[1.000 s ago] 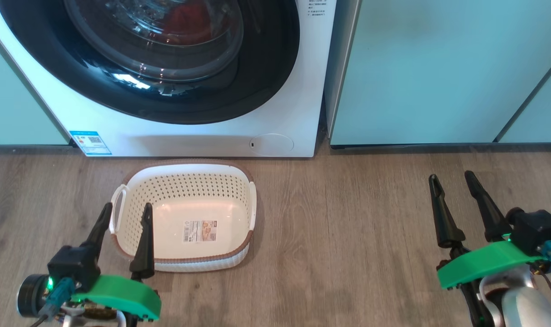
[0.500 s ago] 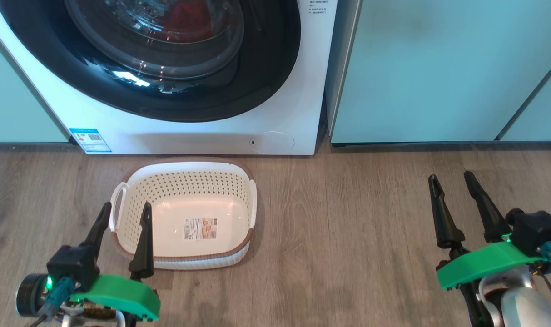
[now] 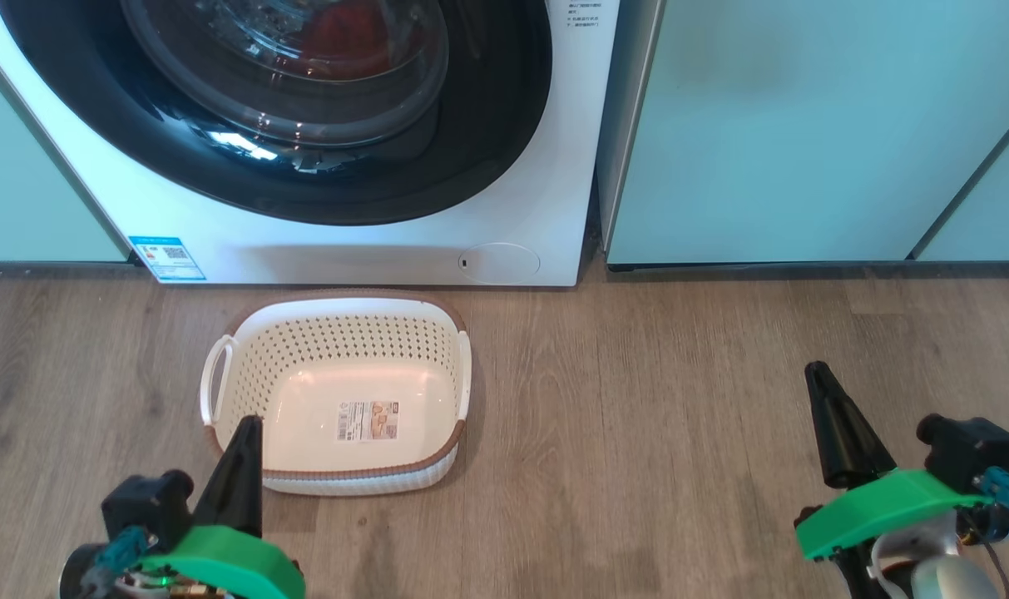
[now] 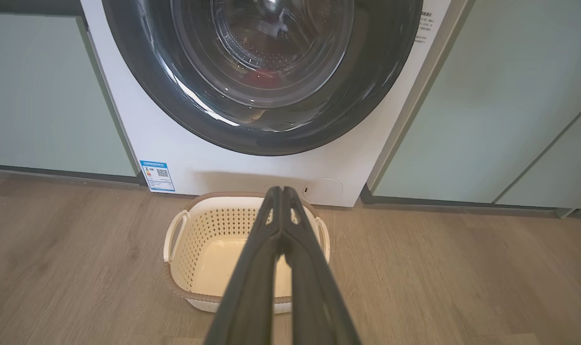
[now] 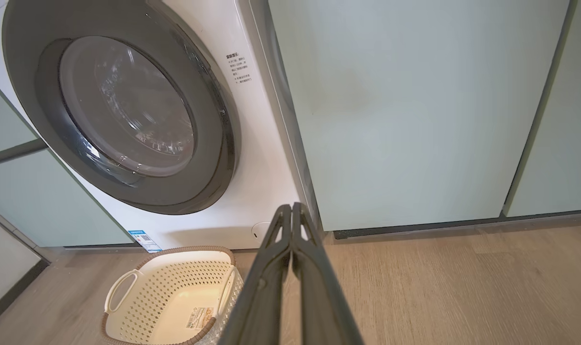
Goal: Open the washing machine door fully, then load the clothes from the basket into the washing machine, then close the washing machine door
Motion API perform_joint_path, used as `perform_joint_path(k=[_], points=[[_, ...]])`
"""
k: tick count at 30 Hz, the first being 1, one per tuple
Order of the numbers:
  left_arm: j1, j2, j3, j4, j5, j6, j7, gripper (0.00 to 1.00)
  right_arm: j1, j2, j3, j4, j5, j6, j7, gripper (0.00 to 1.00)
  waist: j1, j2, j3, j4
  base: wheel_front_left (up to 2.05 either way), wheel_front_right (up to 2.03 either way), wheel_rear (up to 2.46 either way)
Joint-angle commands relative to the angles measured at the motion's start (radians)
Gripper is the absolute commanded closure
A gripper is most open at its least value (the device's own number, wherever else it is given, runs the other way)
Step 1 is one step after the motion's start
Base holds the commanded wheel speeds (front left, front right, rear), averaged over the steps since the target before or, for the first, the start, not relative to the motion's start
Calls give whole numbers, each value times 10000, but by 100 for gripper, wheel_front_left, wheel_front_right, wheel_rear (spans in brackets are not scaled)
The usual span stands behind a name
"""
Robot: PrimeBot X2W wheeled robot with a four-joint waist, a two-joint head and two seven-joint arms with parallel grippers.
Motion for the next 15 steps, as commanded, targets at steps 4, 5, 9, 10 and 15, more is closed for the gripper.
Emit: perform_joint_path(k=[4,5,9,10,15], points=[[-416,34,190,-139,-650,-145,52,100,-392,-83,29,-223,686,0,109,100,0,-1,-19,-3,0,0,0],[-436,26,205,-105,-762,-168,65,100,-404,-88,31,-207,801,0,121,100,0,-1,-23,-4,0,0,0],[-518,-7,267,29,-1210,-262,115,100,-446,-109,36,-146,1259,-1,170,100,0,-1,-39,-6,0,0,0],[-538,-15,283,62,-1321,-285,128,100,-456,-113,36,-132,1373,-1,183,100,0,-1,-43,-6,0,0,0],[-635,-60,364,220,-1877,-398,193,100,-507,-135,39,-59,1942,-1,248,100,0,-1,-62,-9,0,0,0]])
